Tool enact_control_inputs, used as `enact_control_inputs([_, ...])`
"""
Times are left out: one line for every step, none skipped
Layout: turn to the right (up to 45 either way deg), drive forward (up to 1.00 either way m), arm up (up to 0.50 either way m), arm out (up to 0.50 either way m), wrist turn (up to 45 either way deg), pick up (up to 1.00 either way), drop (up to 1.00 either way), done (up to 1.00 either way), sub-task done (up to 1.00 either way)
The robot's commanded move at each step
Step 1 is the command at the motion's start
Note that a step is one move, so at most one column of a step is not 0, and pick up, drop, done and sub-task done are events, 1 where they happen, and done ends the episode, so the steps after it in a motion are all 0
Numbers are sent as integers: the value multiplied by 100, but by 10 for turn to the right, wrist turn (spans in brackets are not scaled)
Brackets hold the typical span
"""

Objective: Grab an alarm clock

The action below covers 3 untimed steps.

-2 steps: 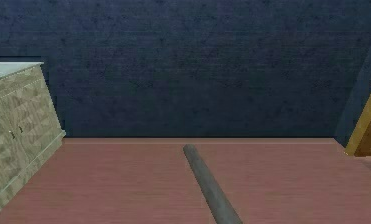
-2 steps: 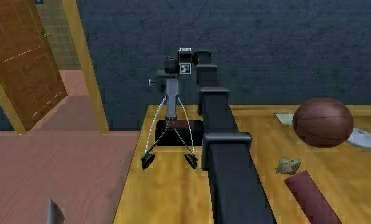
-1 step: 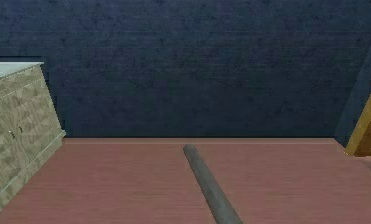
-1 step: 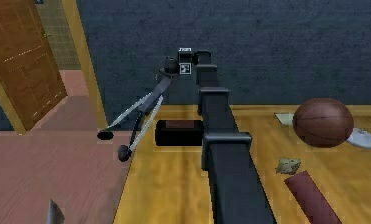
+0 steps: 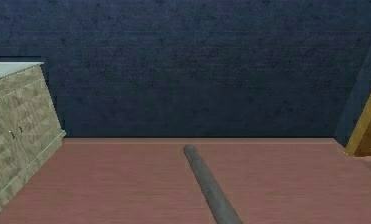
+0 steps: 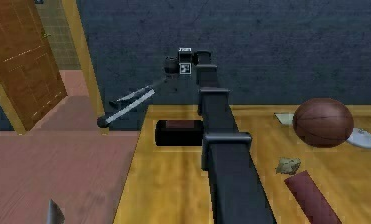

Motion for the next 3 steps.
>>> enact_control_inputs([0,0,0,0,450,0,0,0,0])
enact_control_inputs([0,0,0,0,360,0,0,0,0])
enact_control_inputs([0,0,-30,0,0,0,0,0,0])
